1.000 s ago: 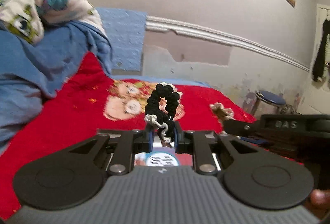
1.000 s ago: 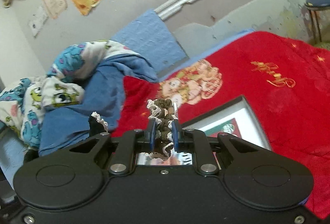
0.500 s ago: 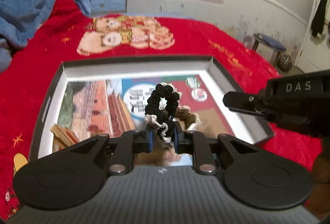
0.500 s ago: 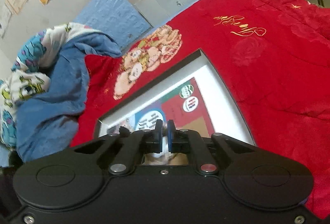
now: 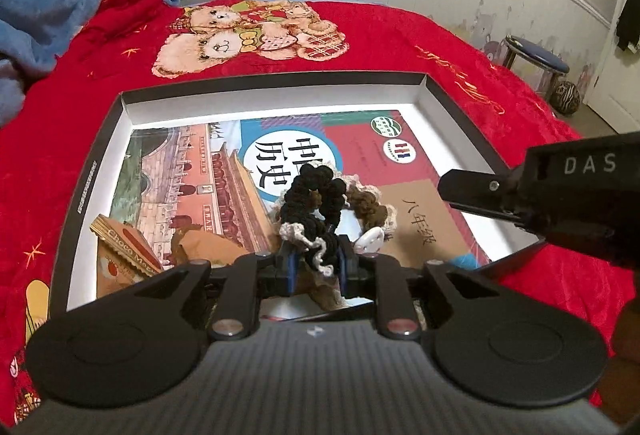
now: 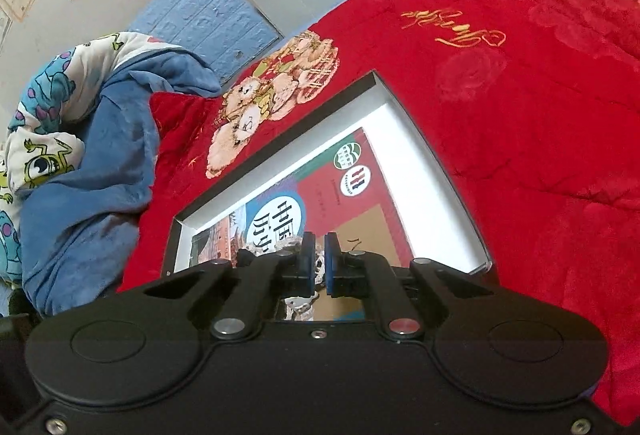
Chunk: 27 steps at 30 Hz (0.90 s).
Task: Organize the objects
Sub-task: 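Lower the bracelet into the box and open the left tool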
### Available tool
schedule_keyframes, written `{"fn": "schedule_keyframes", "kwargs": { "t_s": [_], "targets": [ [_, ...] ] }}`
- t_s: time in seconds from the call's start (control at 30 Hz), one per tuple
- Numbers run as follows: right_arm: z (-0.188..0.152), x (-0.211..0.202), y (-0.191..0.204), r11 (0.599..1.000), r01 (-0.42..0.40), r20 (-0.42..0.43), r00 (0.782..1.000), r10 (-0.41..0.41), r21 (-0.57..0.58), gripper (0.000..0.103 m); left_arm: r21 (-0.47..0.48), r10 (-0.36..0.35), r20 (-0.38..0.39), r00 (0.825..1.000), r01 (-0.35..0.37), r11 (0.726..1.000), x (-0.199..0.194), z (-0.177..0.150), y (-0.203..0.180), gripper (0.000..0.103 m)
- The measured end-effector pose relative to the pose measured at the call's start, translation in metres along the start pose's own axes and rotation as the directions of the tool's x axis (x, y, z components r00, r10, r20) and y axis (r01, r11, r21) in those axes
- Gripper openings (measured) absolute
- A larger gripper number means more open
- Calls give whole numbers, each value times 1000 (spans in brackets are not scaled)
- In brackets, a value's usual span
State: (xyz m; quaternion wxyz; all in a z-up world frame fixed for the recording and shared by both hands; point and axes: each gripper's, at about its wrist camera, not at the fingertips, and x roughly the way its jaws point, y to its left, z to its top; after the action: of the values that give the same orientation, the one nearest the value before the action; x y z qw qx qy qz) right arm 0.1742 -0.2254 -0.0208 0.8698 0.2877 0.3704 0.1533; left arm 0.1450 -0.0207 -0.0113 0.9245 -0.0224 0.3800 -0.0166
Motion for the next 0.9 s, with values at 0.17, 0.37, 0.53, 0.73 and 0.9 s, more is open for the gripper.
{"fn": "schedule_keyframes", "kwargs": {
  "t_s": [0.17,0.37,0.53,0.73,0.9],
  "targets": [
    [0,0,0,1000,-1,-2,1000,1,0,7,-2,-34,-18,999,34,999,2,-1,-3,32],
    [1,-4,0,1000,2,9,1000,-2,2,7,16,-28,-19,999,29,999,2,-2,-7,40],
    [2,-5,-3,1000,1,8,1000,-1,15,7,19,-21,-16,1000,21,1000,1,-2,-8,40],
    [-1,-3,1,998,59,9,998,-59,-30,7,24,-16,-14,1000,16,1000,2,-3,-10,41],
    [-3,-1,4,993,109,12,994,-109,-53,7,9,-18,-16,1000,18,1000,3,-2,-8,46]
  ]
}}
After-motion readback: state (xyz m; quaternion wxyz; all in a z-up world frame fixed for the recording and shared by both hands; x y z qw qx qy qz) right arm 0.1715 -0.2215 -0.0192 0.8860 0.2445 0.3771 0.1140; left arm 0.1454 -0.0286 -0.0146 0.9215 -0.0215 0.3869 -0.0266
